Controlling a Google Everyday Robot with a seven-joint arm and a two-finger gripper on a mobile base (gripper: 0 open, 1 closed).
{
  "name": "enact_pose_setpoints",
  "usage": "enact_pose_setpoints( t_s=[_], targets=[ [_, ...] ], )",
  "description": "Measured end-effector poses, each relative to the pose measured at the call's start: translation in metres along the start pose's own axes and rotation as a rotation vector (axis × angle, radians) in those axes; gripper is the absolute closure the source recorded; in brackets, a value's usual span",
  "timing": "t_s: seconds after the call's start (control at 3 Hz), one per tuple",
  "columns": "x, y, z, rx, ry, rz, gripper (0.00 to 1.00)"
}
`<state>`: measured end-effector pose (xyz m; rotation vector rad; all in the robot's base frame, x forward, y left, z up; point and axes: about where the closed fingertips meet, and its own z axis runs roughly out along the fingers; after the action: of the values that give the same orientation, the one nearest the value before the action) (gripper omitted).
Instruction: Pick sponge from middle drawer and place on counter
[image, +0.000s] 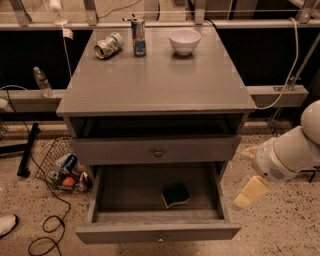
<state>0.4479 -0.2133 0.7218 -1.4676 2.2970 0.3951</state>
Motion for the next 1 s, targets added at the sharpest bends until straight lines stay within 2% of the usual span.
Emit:
enact_pose_setpoints(
  t_s=[0.33,0.67,1.0],
  targets=[
    [0.013,-0.008,0.022,-0.015,-0.031,0.015,0.0],
    [0.029,-0.025,0.058,-0.023,-0.07,0.033,0.0],
    [0.038,-0.04,0.097,0.004,-0.088,0.036,0.0]
  ],
)
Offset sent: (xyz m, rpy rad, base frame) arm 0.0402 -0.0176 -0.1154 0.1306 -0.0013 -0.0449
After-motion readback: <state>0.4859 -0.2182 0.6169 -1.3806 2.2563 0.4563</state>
